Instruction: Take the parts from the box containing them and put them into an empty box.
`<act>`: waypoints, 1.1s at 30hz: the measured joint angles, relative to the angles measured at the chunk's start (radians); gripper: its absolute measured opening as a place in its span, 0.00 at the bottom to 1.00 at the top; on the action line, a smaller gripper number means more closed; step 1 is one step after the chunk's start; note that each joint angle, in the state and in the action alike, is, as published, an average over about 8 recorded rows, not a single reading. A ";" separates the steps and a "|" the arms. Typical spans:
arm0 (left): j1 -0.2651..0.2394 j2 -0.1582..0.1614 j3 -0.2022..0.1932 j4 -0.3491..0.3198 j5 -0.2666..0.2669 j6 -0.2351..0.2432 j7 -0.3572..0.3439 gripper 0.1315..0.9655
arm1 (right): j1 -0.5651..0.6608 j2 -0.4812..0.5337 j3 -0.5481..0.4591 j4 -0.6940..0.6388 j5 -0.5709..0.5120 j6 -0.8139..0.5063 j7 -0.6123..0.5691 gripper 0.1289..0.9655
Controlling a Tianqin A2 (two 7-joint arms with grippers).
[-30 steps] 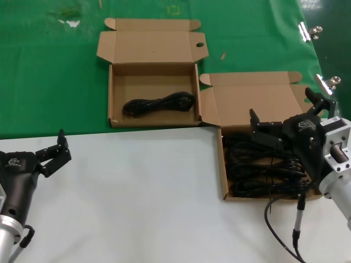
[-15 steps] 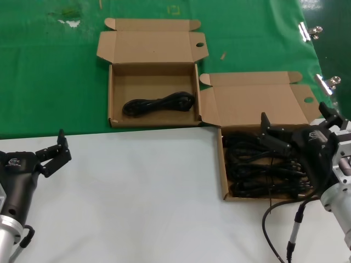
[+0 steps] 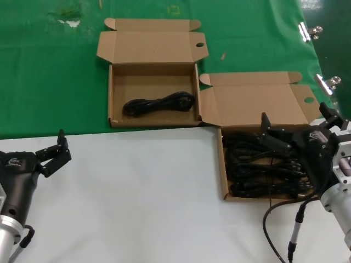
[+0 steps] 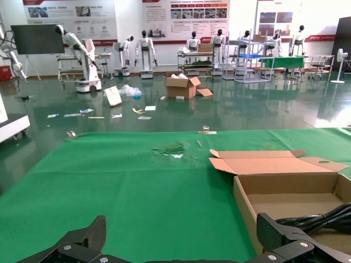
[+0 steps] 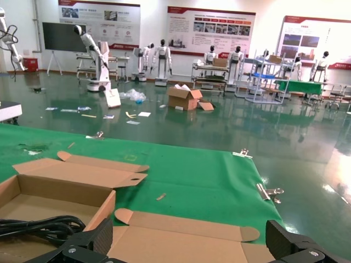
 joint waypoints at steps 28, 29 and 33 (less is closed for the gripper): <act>0.000 0.000 0.000 0.000 0.000 0.000 0.000 1.00 | 0.000 0.000 0.000 0.000 0.000 0.000 0.000 1.00; 0.000 0.000 0.000 0.000 0.000 0.000 0.000 1.00 | 0.000 0.000 0.000 0.000 0.000 0.000 0.000 1.00; 0.000 0.000 0.000 0.000 0.000 0.000 0.000 1.00 | 0.000 0.000 0.000 0.000 0.000 0.000 0.000 1.00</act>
